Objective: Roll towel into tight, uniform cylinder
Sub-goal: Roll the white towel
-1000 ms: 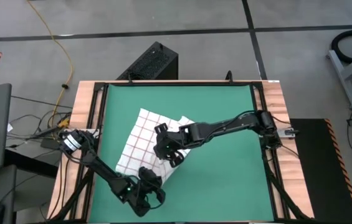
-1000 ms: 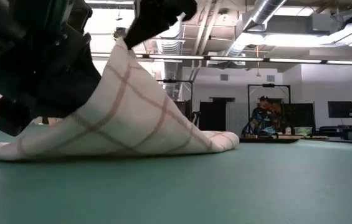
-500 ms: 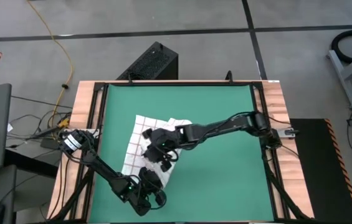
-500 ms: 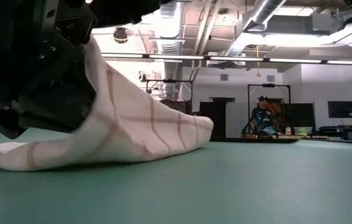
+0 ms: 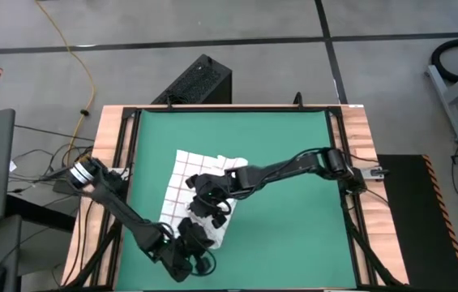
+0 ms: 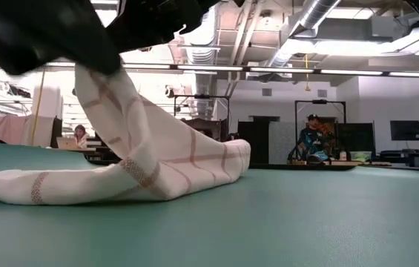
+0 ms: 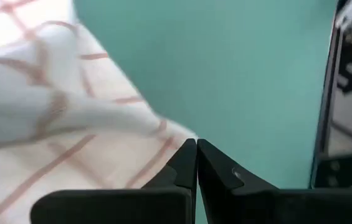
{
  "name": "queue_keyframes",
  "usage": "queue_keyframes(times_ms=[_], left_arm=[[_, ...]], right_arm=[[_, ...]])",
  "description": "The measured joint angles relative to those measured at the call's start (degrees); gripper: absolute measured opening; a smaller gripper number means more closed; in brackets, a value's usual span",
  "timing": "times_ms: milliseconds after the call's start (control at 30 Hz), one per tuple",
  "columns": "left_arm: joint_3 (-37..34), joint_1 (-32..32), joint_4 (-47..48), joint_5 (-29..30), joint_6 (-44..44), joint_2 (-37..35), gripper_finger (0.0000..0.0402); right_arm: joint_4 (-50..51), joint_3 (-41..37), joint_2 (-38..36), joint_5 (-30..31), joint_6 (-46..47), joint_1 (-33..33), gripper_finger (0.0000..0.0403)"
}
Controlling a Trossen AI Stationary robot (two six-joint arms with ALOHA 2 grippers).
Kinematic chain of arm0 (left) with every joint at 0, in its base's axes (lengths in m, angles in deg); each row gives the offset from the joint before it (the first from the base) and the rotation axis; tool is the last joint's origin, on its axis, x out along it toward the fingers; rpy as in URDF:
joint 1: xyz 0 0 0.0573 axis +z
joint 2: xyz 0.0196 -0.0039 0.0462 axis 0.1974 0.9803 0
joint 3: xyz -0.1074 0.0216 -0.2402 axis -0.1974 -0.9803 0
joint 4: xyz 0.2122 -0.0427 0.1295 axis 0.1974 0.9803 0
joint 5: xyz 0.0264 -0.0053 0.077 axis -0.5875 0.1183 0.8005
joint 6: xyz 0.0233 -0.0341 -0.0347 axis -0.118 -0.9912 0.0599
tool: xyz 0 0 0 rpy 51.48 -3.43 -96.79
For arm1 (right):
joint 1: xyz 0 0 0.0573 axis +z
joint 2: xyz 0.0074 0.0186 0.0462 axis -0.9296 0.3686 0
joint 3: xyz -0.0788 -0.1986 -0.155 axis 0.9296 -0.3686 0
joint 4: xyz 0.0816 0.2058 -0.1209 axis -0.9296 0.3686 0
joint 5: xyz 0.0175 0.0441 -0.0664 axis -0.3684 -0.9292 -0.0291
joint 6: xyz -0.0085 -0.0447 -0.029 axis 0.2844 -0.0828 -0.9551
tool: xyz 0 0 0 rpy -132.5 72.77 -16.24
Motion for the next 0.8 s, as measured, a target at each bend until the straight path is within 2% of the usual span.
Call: queue_keyframes(times_ms=[100, 200, 367, 433, 567, 800], left_arm=[[2.8, -2.9, 10.9, -0.2, -4.2, -2.5, 0.0], [3.6, -7.6, 18.3, 1.9, -14.1, -2.1, 0.0], [2.9, -13.6, 21.6, 12.6, -30.8, 1.0, 0.0], [2.8, -13.9, 24.1, 11.8, -34.9, 3.5, 0.0], [2.8, -13.0, 26.2, 8.7, -37.8, 8.4, 0.0], [2.8, -11.5, 26.3, 8.9, -41.1, 12.6, 0.0]], right_arm=[[0.5, 0.0, 0.0, 0.0, -0.1, 0.0, 0.0], [1.1, 0.0, 0.0, 0.0, -0.4, -0.3, 0.0], [2.2, 0.0, 0.0, 0.1, -0.6, -0.8, 0.0], [2.1, 0.0, 0.0, 0.1, -0.7, -1.2, 0.0], [2.0, 0.0, 0.0, 0.2, -0.6, -1.6, 0.0], [1.5, 0.0, 0.0, 0.2, -0.7, -1.8, 0.0]])
